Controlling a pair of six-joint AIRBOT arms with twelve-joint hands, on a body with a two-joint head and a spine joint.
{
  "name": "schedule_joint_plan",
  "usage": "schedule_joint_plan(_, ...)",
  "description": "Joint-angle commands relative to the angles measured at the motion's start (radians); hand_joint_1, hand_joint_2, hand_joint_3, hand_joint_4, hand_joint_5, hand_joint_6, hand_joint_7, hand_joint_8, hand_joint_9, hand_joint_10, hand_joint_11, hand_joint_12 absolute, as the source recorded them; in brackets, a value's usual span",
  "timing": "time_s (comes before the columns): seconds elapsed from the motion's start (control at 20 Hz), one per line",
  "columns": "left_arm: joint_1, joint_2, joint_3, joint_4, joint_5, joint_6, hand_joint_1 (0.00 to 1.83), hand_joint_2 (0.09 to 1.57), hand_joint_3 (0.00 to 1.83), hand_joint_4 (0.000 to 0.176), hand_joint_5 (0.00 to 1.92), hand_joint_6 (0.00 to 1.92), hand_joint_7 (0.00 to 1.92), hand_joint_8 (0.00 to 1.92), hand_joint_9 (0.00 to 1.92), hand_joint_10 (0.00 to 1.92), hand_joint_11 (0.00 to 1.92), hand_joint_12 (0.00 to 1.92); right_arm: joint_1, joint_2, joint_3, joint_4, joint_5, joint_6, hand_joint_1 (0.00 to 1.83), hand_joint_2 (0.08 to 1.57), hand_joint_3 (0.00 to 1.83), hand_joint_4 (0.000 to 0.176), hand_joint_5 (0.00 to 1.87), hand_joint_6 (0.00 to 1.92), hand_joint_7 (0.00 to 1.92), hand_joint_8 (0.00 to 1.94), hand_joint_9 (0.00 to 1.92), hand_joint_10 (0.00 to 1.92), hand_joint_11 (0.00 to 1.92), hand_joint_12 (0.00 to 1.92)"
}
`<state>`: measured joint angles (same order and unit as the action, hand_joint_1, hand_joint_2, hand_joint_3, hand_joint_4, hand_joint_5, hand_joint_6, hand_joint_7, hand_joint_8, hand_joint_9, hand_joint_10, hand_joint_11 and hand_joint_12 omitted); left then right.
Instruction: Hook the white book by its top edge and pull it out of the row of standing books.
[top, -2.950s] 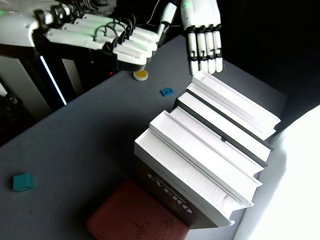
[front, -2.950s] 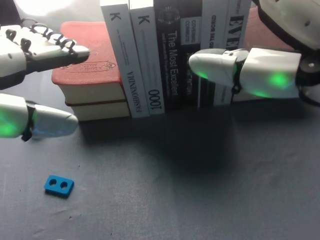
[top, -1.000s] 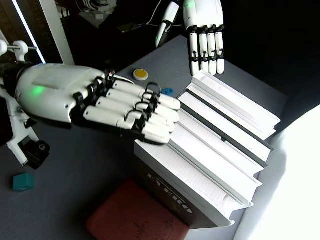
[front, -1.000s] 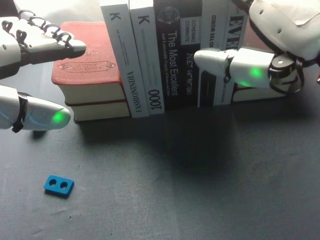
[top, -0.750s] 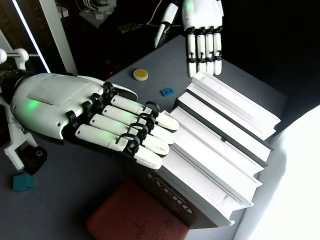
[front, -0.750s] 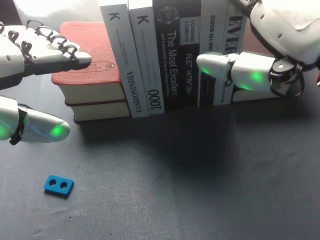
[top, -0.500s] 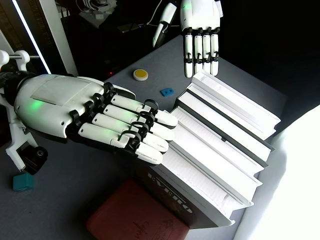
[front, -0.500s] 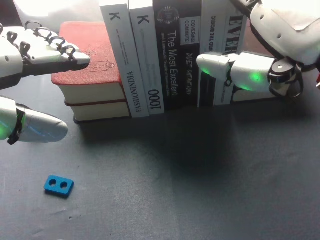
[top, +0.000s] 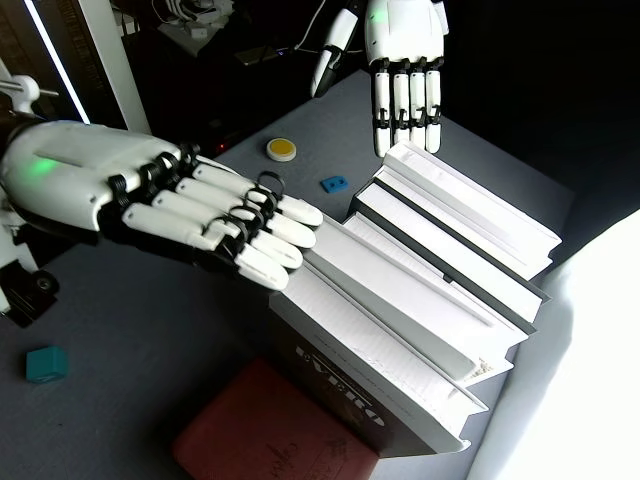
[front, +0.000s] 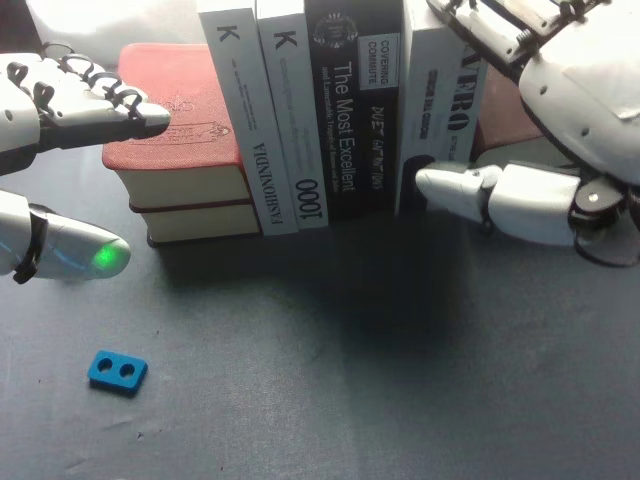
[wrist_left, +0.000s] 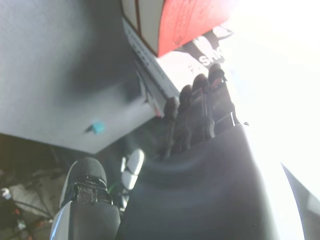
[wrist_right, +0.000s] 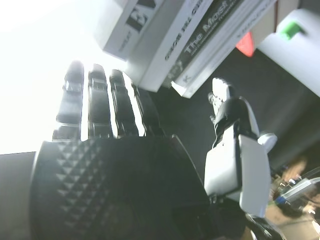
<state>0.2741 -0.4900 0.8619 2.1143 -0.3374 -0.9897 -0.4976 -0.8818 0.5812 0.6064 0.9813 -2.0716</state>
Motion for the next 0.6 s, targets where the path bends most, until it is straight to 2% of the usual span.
schedule_joint_plan(0.0, -0.018, -0.001, 0.002, -0.019, 0.057, -0.002, 0.0, 1.16, 0.0, 0.0, 0.0, 0.0, 0.0, 0.0, 0.0, 0.0, 0.0, 0.0, -0.001, 0.011, -0.022, -0.045, 0.053, -0.025, 0.01, 1.09, 0.0, 0.0, 0.1, 0.0, 0.11, 0.0, 0.1, 0.0, 0.0, 0.32)
schedule_joint_plan(0.2, -0.02, -0.001, 0.002, -0.02, 0.059, -0.003, 0.0, 1.16, 0.0, 0.0, 0.0, 0.0, 0.0, 0.0, 0.0, 0.0, 0.0, 0.0, -0.006, 0.058, -0.11, 0.038, 0.052, -0.128, 0.0, 1.09, 0.0, 0.0, 0.09, 0.0, 0.11, 0.0, 0.11, 0.0, 0.0, 0.36)
schedule_joint_plan(0.3, -0.02, -0.001, 0.001, -0.02, 0.062, -0.004, 0.0, 1.17, 0.0, 0.0, 0.0, 0.0, 0.0, 0.0, 0.0, 0.0, 0.0, 0.0, -0.015, 0.079, -0.149, 0.073, 0.051, -0.168, 0.0, 1.1, 0.0, 0.0, 0.07, 0.0, 0.09, 0.0, 0.08, 0.0, 0.0, 0.26)
schedule_joint_plan(0.4, -0.019, -0.001, 0.001, -0.019, 0.062, -0.003, 0.0, 1.16, 0.0, 0.0, 0.01, 0.01, 0.01, 0.0, 0.0, 0.0, 0.0, 0.0, -0.015, 0.102, -0.193, 0.133, 0.051, -0.201, 0.0, 1.11, 0.0, 0.0, 0.09, 0.01, 0.1, 0.0, 0.09, 0.0, 0.0, 0.27)
schedule_joint_plan(0.55, -0.019, 0.003, -0.003, -0.012, 0.062, -0.003, 0.0, 1.16, 0.0, 0.0, 0.0, 0.0, 0.0, 0.0, 0.0, 0.0, 0.0, 0.0, -0.029, 0.14, -0.255, 0.145, 0.052, -0.217, 0.05, 1.1, 0.0, 0.0, 0.11, 0.0, 0.11, 0.0, 0.11, 0.0, 0.0, 0.34)
